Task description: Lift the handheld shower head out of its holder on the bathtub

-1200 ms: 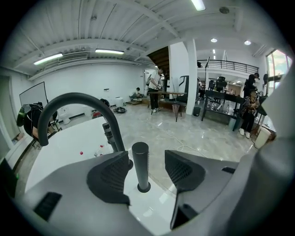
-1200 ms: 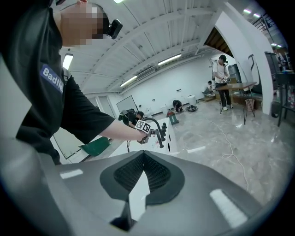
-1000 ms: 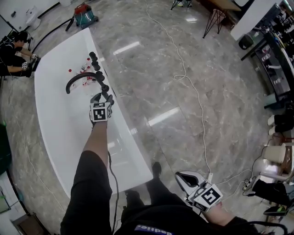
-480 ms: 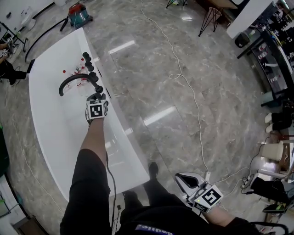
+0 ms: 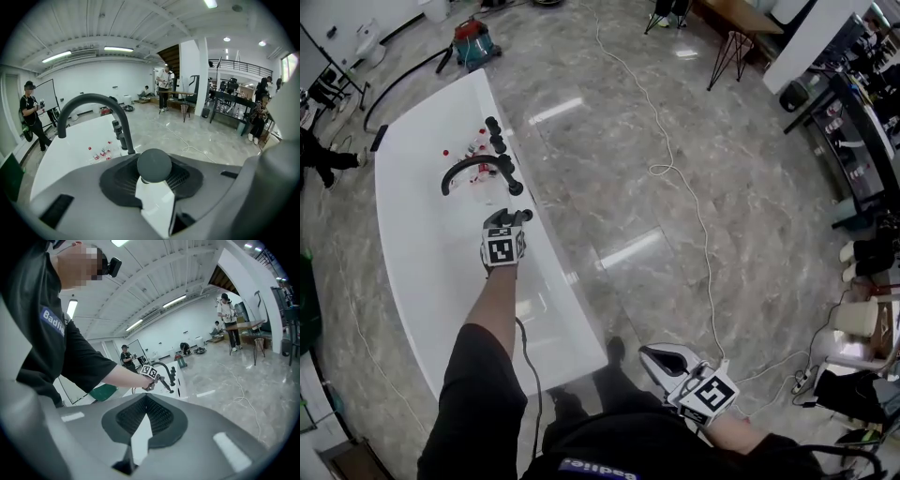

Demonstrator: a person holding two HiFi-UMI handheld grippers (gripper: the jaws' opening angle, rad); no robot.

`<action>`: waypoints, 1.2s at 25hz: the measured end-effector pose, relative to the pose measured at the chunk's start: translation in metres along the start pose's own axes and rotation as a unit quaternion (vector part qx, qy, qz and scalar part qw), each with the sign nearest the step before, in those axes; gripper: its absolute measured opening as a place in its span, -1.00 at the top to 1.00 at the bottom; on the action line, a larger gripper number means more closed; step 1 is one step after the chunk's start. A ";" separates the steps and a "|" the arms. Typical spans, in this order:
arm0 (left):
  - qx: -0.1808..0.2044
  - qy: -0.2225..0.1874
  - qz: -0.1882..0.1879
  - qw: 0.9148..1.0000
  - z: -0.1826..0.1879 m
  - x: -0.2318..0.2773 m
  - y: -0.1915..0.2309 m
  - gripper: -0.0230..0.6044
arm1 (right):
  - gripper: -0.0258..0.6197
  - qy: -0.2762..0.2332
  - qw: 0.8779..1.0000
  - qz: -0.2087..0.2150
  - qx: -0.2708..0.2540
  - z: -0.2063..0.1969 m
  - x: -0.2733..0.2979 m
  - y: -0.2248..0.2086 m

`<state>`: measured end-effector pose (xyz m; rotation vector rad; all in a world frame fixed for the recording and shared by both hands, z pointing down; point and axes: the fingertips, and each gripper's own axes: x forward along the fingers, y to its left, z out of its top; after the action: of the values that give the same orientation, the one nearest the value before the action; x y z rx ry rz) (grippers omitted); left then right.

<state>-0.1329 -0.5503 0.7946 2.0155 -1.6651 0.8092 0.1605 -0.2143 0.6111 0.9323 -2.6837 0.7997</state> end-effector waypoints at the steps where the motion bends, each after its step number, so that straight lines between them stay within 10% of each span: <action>1: 0.002 -0.008 -0.003 1.000 0.001 -0.011 0.000 0.49 | 0.92 -0.004 1.000 0.004 -0.004 0.003 0.001 0.008; 30: -0.006 -0.151 -0.110 0.982 -0.038 -0.365 -0.019 0.50 | 0.92 -0.042 0.992 0.064 -0.096 0.030 0.018 0.209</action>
<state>-0.1652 -0.2512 0.5842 2.3556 -1.5505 0.4334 0.0167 -0.1032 0.5024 0.7729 -2.8548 0.5226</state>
